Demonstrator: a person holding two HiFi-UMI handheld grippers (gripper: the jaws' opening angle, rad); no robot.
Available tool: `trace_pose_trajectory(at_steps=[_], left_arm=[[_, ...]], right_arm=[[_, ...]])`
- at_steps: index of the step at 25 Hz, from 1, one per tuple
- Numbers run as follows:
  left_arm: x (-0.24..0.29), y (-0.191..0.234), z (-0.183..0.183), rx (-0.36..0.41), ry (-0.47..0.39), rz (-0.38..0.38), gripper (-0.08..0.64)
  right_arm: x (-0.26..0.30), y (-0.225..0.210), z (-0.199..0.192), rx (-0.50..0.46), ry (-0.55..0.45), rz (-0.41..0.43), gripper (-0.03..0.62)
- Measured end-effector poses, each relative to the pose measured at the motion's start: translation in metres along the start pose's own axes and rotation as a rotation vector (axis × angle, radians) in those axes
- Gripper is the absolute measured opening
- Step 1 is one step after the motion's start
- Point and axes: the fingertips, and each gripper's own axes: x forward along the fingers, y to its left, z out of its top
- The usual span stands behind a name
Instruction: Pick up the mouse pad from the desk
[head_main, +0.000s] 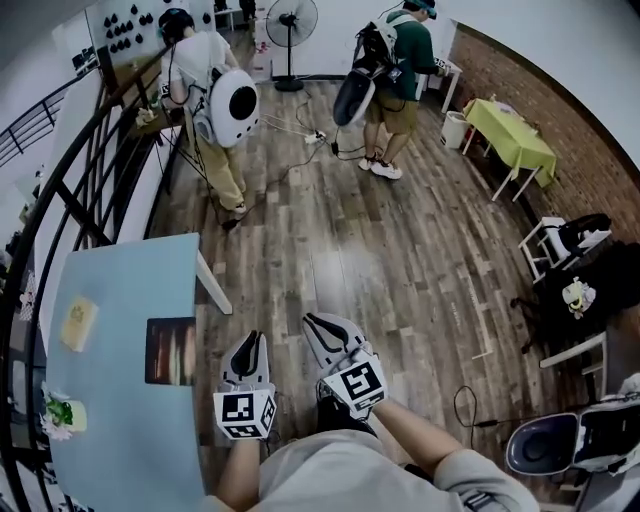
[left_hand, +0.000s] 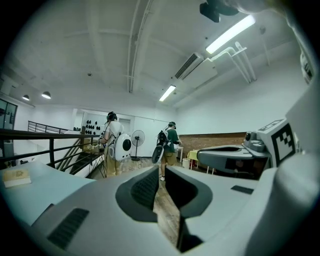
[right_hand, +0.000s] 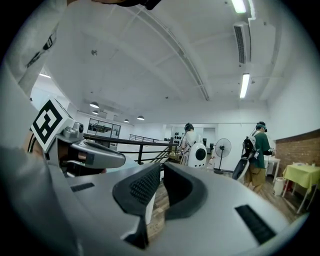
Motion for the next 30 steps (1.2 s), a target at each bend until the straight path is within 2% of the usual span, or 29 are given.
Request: trace_pose_trajectory(at_steps=[9,12,17,24,30], left_arm=[[0.087,0.000,-0.003,-0.003,0.052,0.084,0.051],[0.110,-0.006,-0.011,-0.004,0.088,0.101,0.051],[0.132,-0.004,-0.021,0.002,0.139,0.154,0.051],[0.142,0.028,-0.021,-0.018,0.158,0.251,0.051],[0.141,0.075,-0.030,-0.082,0.136,0.325,0.051]], right_arm=[[0.048,-0.081,-0.018,0.052,-0.043,0.082,0.028],[0.060,-0.097,-0.036,0.111,-0.061,0.111,0.028],[0.073,-0.119,-0.062,0.146,0.022,0.157,0.028],[0.116,-0.121,-0.068,0.158,-0.001,0.237,0.032],[0.167,-0.086,-0.064,0.094,0.009,0.369,0.037]])
